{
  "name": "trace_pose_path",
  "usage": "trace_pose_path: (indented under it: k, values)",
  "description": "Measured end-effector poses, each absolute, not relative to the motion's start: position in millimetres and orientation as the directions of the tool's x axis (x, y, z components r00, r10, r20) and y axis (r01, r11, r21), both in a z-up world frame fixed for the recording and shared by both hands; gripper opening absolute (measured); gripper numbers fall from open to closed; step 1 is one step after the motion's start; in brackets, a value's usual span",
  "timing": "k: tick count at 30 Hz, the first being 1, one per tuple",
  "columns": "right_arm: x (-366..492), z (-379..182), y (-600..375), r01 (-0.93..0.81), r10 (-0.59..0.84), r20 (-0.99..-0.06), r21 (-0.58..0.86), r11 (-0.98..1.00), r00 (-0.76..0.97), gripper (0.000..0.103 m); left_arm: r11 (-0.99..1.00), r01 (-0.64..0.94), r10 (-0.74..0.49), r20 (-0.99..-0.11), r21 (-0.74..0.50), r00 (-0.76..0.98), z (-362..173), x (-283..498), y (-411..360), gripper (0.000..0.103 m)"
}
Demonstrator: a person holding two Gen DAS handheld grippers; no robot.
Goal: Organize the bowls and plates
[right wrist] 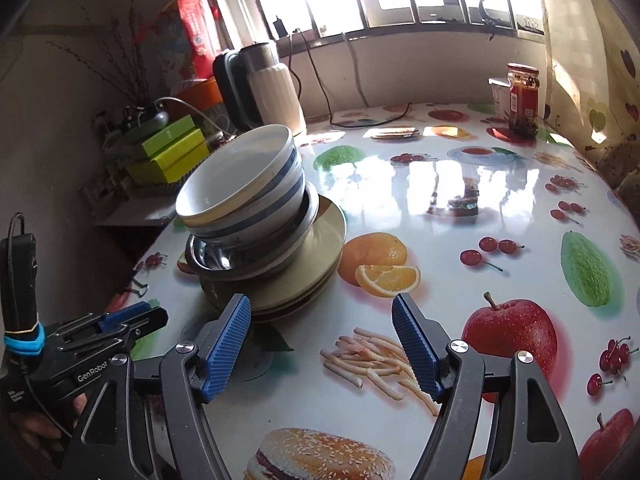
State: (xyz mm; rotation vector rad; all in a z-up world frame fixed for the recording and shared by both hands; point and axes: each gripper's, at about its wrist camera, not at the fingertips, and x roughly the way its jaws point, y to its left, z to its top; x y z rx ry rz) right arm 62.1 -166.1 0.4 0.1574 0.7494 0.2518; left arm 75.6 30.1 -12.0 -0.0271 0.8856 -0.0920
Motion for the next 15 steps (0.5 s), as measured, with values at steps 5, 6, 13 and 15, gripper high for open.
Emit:
trace_pose_path:
  k: [5,6,13,15]
  values:
    - [59.2,-16.8,-157.1,-0.154,0.251,-0.699,0.199,0.968,0.67,0.075,0.997,0.058,-0.068,-0.782,-0.04,0.62,-20.0,75.0,31.4,0.029]
    - [59.9,-20.2,-155.8,-0.148,0.242,-0.711,0.192,0.97,0.661,0.075,0.997,0.058,-0.069,-0.786,-0.042,0.615,-22.3,75.3,31.9,0.029]
    - [62.1,-33.9,-155.3,-0.103,0.2,-0.746,0.175,0.979,0.635,0.076,0.998,0.051,-0.069,-0.804,-0.048,0.59,-34.5,78.2,33.9,0.029]
    - [63.8,-37.0,-154.8,-0.096,0.194,-0.756,0.172,0.98,0.625,0.077,0.998,0.054,-0.064,-0.801,-0.04,0.595,-34.7,78.0,33.3,0.029]
